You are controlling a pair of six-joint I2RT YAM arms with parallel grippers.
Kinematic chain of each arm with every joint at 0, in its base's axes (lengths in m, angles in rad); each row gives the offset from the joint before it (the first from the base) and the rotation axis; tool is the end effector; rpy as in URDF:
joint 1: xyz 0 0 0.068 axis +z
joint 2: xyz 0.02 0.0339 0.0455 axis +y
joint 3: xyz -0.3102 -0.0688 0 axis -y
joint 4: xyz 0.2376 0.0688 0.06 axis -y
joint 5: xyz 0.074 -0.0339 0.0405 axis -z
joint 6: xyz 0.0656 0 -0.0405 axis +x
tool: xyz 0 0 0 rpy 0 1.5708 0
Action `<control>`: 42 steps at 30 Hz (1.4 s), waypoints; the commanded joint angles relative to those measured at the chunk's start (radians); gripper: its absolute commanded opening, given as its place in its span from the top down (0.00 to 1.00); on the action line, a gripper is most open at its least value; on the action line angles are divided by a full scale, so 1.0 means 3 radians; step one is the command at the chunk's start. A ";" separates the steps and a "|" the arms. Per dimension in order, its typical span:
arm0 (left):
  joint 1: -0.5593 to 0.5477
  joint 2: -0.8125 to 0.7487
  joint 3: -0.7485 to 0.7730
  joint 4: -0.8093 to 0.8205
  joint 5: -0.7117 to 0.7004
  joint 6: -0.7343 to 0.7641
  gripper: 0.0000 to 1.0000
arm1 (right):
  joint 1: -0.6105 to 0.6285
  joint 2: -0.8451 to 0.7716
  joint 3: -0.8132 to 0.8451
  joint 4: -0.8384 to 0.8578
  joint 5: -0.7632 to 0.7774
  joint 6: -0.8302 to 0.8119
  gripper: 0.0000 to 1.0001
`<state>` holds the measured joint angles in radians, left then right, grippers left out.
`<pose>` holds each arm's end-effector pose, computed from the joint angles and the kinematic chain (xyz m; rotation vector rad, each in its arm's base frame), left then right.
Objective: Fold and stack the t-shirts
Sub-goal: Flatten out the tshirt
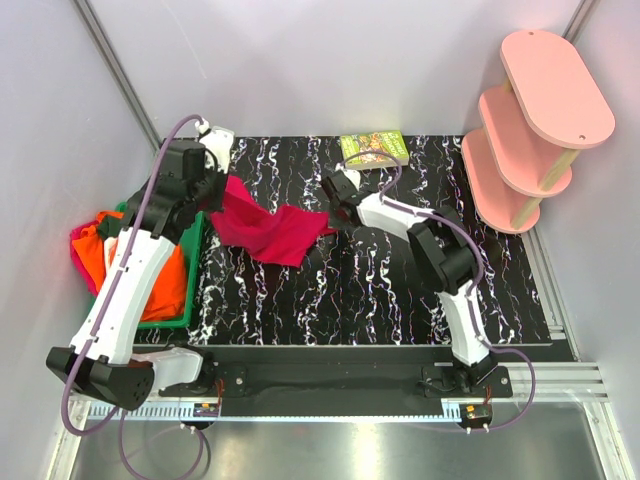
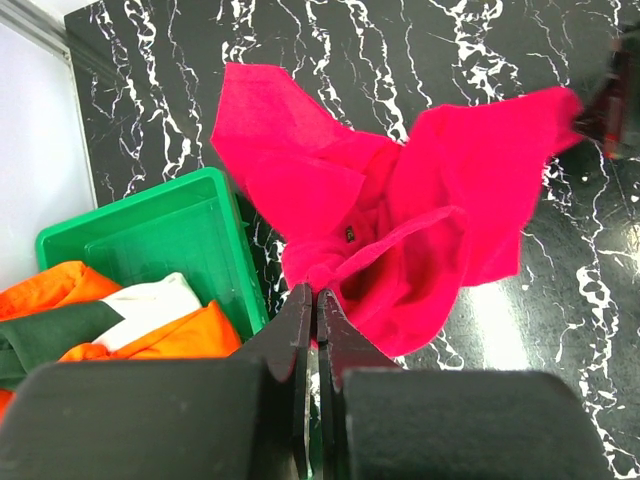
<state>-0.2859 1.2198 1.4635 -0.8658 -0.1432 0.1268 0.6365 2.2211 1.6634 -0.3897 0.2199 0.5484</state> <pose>0.2351 -0.0594 0.4394 0.3689 2.1550 0.0671 0.4281 0.2986 0.1735 -0.0212 2.4989 0.2206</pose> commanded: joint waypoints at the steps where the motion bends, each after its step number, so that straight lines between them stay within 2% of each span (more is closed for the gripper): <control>1: 0.0109 -0.0062 0.0132 0.0222 -0.0039 0.0027 1.00 | -0.0102 -0.0759 -0.0227 -0.0199 0.0524 -0.0094 1.00; 7: 0.0487 0.0147 0.0776 0.0232 0.0017 0.0078 1.00 | -0.0393 -0.1772 0.0013 -0.0413 0.0969 -0.0391 1.00; 13: 0.0845 0.0398 0.1252 0.0237 0.0063 0.0022 1.00 | -0.0414 -0.2218 0.0667 -0.0746 0.1164 -0.0713 1.00; 16: 0.0953 0.0525 0.1400 0.0258 0.0053 -0.0019 1.00 | -0.0414 -0.2423 0.0846 -0.0828 0.1240 -0.0861 1.00; 21: 0.1371 0.0679 0.1717 0.0242 0.0068 -0.0085 1.00 | -0.0414 -0.2694 0.1102 -0.0946 0.1465 -0.1158 1.00; 25: 0.1500 0.0644 0.1856 0.0227 0.0125 -0.0187 1.00 | -0.0409 -0.2924 0.1220 -0.0946 0.1486 -0.1270 1.00; 29: 0.1505 0.0536 0.1846 0.0222 0.0278 -0.0264 1.00 | -0.0409 -0.3062 0.1118 -0.0987 0.1537 -0.1352 1.00; 34: 0.1500 0.0571 0.1652 0.0094 0.0457 -0.0269 1.00 | -0.0414 -0.3298 0.0434 -0.0997 0.1583 -0.1230 1.00; 37: 0.1500 0.0623 0.1569 0.0094 0.0457 -0.0249 1.00 | -0.0424 -0.3288 0.0275 -0.0987 0.1573 -0.1189 1.00; 42: 0.1490 0.0898 0.1947 0.0069 0.0580 -0.0213 1.00 | -0.0577 -0.2967 0.0310 -0.0982 0.1333 -0.1087 1.00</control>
<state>0.1520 1.4258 1.9556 -0.8711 0.0093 0.0513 0.5045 1.2629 1.7473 -0.7033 0.6258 0.1951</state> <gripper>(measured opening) 0.020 0.012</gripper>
